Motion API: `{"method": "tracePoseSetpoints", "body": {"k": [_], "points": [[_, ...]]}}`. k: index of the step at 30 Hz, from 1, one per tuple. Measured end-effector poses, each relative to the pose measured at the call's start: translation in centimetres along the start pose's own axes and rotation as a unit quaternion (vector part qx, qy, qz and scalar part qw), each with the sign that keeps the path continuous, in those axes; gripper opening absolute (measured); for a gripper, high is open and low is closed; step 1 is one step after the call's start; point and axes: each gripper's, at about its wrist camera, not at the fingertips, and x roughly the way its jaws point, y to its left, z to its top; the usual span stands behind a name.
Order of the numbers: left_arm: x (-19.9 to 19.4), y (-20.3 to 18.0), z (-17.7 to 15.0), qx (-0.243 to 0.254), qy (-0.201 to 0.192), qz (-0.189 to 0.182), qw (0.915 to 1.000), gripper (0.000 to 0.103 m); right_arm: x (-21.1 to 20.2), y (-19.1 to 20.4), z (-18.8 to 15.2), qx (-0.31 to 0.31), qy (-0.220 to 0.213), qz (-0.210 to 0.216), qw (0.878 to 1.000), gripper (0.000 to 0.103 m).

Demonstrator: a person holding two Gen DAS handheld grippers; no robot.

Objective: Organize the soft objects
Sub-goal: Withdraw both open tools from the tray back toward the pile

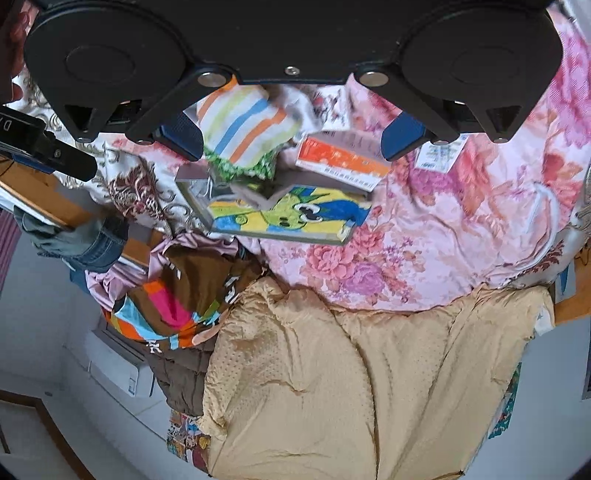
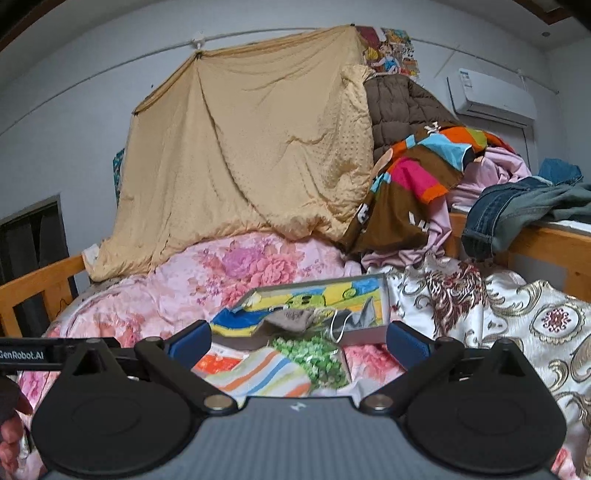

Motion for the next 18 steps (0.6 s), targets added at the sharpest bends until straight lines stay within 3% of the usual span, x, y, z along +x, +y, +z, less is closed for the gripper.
{"method": "tracePoseSetpoints", "body": {"k": [10, 18], "points": [[-0.6, 2.6, -0.3, 0.012, 0.076, 0.019, 0.9969, 0.102, 0.4, 1.9, -2.8, -0.036, 0.069, 0.036, 0.996, 0.103], [1.6, 4.7, -1.2, 0.023, 0.132, 0.029, 0.9906, 0.102, 2.1, 3.4, -4.7, -0.052, 0.121, 0.075, 0.988, 0.103]]}}
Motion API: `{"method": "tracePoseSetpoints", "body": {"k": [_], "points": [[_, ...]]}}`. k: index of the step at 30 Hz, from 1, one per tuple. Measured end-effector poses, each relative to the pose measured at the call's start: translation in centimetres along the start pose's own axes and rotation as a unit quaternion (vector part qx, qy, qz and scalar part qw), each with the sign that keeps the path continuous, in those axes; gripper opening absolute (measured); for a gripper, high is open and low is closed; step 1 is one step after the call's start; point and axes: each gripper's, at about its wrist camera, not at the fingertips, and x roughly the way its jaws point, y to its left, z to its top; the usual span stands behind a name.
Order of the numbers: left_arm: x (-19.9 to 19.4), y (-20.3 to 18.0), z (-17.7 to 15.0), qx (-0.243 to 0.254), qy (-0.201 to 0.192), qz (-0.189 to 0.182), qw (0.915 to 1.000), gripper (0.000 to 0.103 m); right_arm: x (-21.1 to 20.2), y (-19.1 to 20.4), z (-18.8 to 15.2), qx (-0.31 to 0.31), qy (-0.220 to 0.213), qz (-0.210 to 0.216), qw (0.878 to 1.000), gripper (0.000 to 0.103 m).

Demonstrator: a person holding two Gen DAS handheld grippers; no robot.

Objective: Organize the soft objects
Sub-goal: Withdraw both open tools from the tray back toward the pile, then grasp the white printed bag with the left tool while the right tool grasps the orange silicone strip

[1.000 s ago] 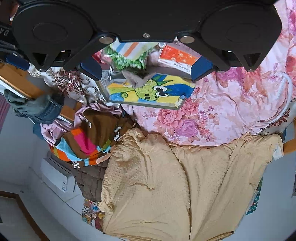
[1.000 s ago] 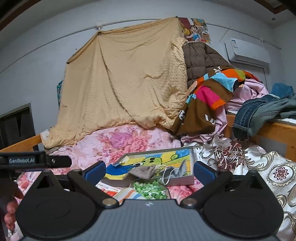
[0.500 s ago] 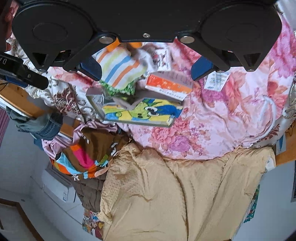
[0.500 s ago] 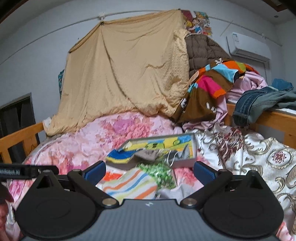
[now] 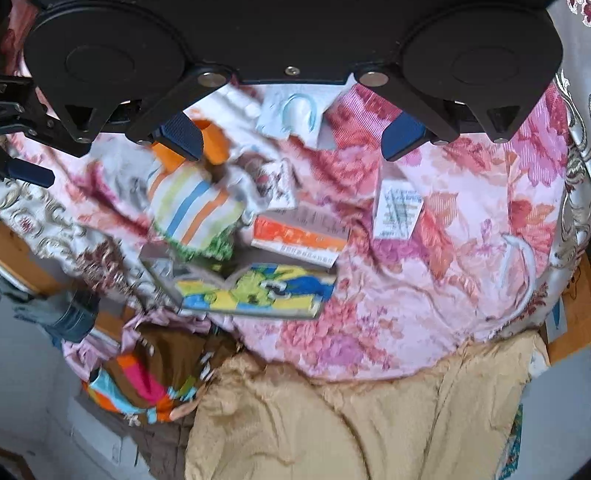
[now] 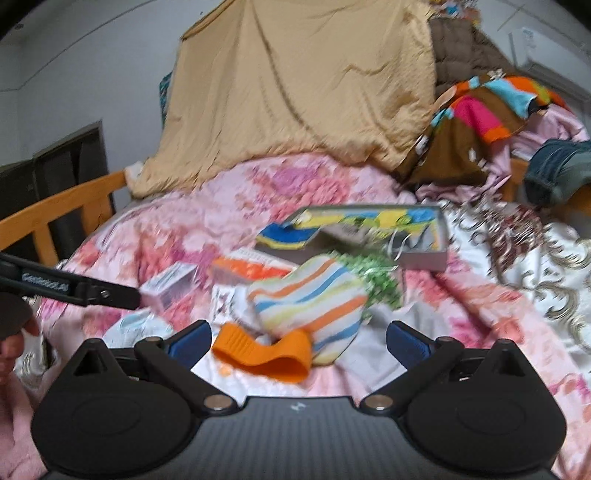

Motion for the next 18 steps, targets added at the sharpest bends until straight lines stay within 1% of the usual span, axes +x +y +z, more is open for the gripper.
{"method": "tracePoseSetpoints", "body": {"k": [5, 10, 14, 18], "points": [[2.3, 1.3, -0.7, -0.020, 0.032, -0.002, 0.9993, 0.102, 1.7, 0.4, -0.6, -0.004, 0.026, 0.015, 1.000, 0.103], [4.5, 1.9, -1.5, -0.040, 0.069, -0.014, 0.9967, 0.102, 3.4, 0.1, -0.8, 0.011, 0.045, 0.027, 0.999, 0.103], [5.6, 1.9, -1.8, -0.037, 0.081, -0.025, 0.9957, 0.102, 4.7, -0.4, -0.8, 0.021, 0.051, 0.026, 0.998, 0.103], [6.4, 1.7, -1.9, -0.032, 0.093, -0.033, 0.9946, 0.102, 6.5, -0.8, -0.7, 0.044, 0.065, 0.041, 0.996, 0.103]]}}
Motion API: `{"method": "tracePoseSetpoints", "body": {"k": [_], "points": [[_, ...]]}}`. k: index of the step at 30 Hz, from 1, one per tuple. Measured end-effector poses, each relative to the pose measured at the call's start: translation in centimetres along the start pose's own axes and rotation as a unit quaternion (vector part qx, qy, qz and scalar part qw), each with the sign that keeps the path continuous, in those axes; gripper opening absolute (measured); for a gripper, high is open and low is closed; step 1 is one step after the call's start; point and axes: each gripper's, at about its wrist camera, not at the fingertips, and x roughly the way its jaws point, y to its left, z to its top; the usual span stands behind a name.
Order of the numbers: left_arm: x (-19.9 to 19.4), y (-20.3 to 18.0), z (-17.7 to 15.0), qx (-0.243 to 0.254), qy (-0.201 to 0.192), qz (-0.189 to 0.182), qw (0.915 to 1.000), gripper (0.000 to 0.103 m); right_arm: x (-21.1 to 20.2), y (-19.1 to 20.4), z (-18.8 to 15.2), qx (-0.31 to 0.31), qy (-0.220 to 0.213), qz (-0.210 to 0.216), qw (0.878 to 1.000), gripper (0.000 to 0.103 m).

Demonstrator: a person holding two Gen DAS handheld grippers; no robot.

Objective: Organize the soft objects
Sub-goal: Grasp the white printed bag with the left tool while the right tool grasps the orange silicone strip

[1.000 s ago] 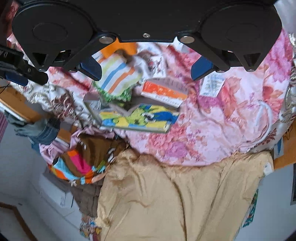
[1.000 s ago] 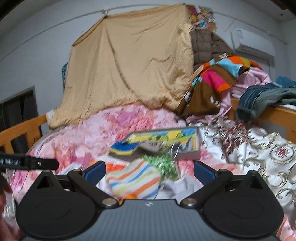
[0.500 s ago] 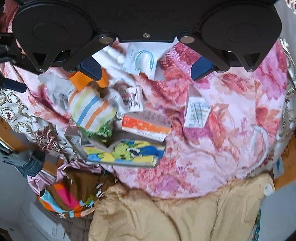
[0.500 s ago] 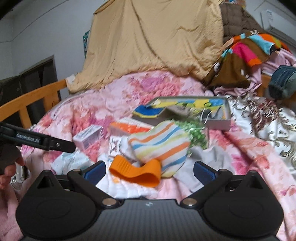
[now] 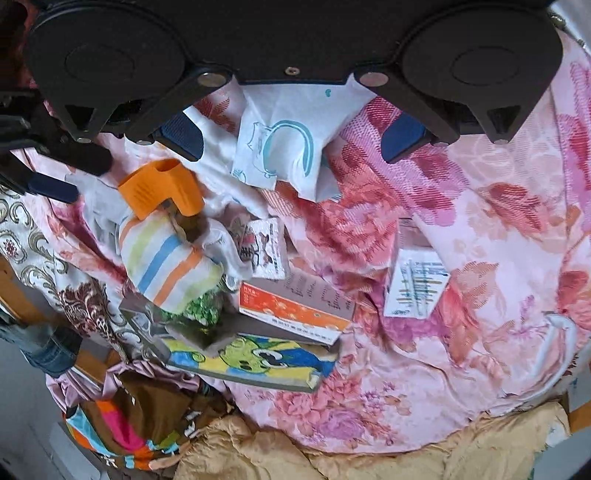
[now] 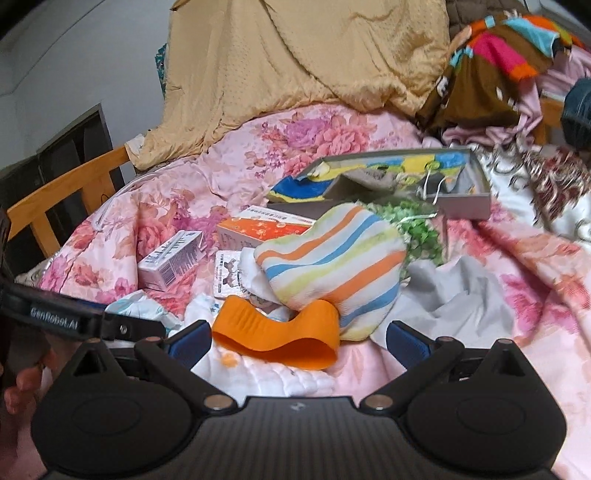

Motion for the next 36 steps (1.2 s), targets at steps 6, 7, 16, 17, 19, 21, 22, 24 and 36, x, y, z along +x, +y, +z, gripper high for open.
{"method": "tracePoseSetpoints", "body": {"k": [6, 7, 16, 17, 19, 21, 22, 24, 36], "points": [[0.4, -0.2, 0.2, 0.003, 0.008, -0.015, 0.9999, 0.096, 1.9, -0.3, 0.3, 0.008, 0.014, 0.006, 1.000, 0.100], [0.4, -0.3, 0.2, 0.005, 0.007, -0.017, 0.9998, 0.095, 2.2, -0.3, 0.3, 0.006, 0.017, 0.005, 1.000, 0.099], [1.0, -0.9, 0.0, 0.037, 0.020, -0.019, 0.9989, 0.077, 3.5, 0.0, 0.0, 0.006, 0.026, 0.015, 1.000, 0.093], [1.2, -0.9, -0.1, 0.040, 0.023, -0.021, 0.9987, 0.074, 3.7, 0.0, -0.1, 0.008, 0.028, 0.018, 0.999, 0.092], [1.6, -0.9, 0.0, 0.039, 0.032, -0.024, 0.9984, 0.071, 3.8, 0.1, -0.1, 0.007, 0.027, 0.022, 0.999, 0.090], [1.6, -0.8, 0.1, 0.032, 0.031, -0.027, 0.9987, 0.064, 3.7, 0.0, -0.1, 0.009, 0.025, 0.027, 0.999, 0.089], [1.6, -0.8, 0.2, 0.030, 0.030, -0.028, 0.9987, 0.062, 3.7, -0.1, -0.1, 0.013, 0.024, 0.031, 0.999, 0.089], [1.6, -0.8, 0.3, 0.027, 0.030, -0.029, 0.9988, 0.055, 3.7, -0.5, -0.1, 0.029, 0.024, 0.043, 0.998, 0.089], [1.1, -0.1, 0.8, -0.013, 0.019, -0.040, 0.9989, 0.054, 4.1, -2.0, -0.1, 0.083, 0.032, 0.042, 0.995, 0.088]]}}
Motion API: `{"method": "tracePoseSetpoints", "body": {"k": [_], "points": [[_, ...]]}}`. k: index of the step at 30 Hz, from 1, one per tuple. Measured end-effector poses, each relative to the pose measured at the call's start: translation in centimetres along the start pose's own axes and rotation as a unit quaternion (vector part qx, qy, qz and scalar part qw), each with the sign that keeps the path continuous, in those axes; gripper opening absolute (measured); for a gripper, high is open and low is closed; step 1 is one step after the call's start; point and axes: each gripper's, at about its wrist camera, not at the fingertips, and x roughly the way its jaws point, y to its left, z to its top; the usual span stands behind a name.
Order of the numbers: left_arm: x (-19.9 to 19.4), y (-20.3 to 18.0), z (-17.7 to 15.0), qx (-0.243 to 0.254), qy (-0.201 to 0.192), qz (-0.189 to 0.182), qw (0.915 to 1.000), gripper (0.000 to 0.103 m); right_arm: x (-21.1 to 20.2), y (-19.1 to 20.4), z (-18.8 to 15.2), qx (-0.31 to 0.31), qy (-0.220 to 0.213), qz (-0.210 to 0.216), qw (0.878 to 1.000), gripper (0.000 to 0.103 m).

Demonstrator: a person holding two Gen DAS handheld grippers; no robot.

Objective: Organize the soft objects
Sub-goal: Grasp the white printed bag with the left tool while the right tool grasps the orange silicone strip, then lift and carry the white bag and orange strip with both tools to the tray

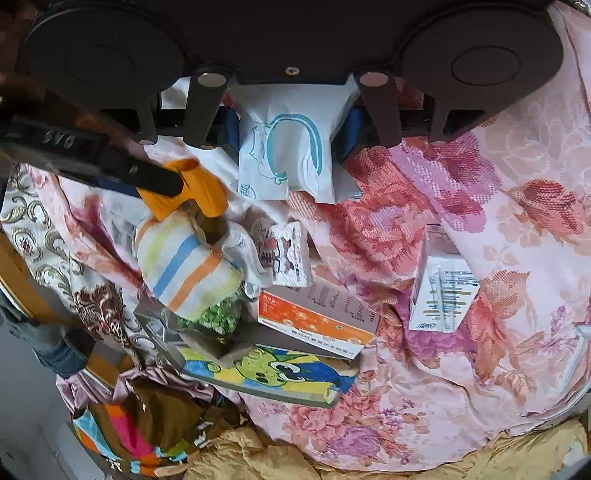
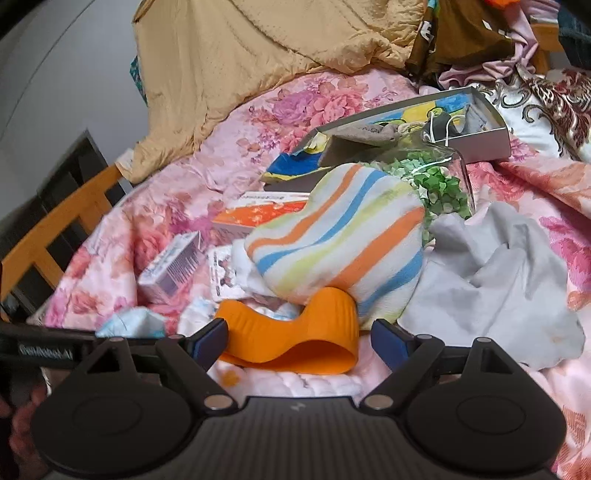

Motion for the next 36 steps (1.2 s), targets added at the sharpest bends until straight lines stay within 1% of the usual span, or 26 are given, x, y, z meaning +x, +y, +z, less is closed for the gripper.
{"method": "tracePoseSetpoints", "body": {"k": [1, 4, 6, 8, 10, 12, 13, 18, 21, 29, 33, 36], "points": [[0.0, 0.0, 0.0, -0.001, -0.002, 0.000, 1.0000, 0.054, 0.1, 0.1, 0.0, -0.004, 0.002, -0.001, 1.000, 0.088], [0.0, 0.0, 0.0, -0.003, -0.006, -0.001, 1.0000, 0.054, 0.2, 0.3, -0.2, -0.011, 0.004, -0.005, 1.000, 0.079], [0.0, 0.0, 0.0, -0.002, -0.010, -0.001, 0.9999, 0.054, 0.3, 0.3, -0.3, -0.012, 0.007, -0.007, 1.000, 0.066], [-0.1, 0.0, 0.0, -0.003, -0.019, -0.005, 0.9998, 0.054, 0.3, 0.3, -0.5, -0.013, 0.007, -0.016, 1.000, 0.058], [-0.3, 0.1, 0.1, -0.005, -0.031, -0.014, 0.9994, 0.054, 0.2, 0.2, -0.7, -0.007, 0.007, -0.018, 1.000, 0.055], [-0.5, 0.1, 0.1, -0.009, -0.046, -0.028, 0.9985, 0.054, 0.1, 0.1, -0.7, -0.008, 0.005, -0.021, 1.000, 0.046], [-0.6, 0.0, 0.1, -0.008, -0.053, -0.033, 0.9980, 0.054, 0.0, 0.3, -0.7, -0.013, 0.005, -0.025, 1.000, 0.044], [-1.2, -0.5, 0.0, 0.006, -0.083, -0.049, 0.9953, 0.054, -0.3, 1.3, -1.0, -0.054, 0.000, -0.050, 0.997, 0.027], [-1.5, -0.9, -0.1, 0.016, -0.100, -0.053, 0.9934, 0.055, -1.0, 2.1, -1.1, -0.068, -0.012, -0.058, 0.996, 0.023], [-2.4, -1.1, -0.2, 0.027, -0.131, -0.061, 0.9892, 0.054, -3.7, 3.5, -0.8, -0.106, -0.067, -0.057, 0.990, 0.018], [-2.4, -1.0, -0.2, 0.016, -0.131, -0.064, 0.9892, 0.054, -4.6, 4.2, -0.6, -0.127, -0.088, -0.061, 0.986, 0.017], [-2.2, -1.0, -0.3, 0.012, -0.127, -0.058, 0.9901, 0.055, -5.4, 4.3, -0.2, -0.130, -0.098, -0.062, 0.985, 0.017]]}}
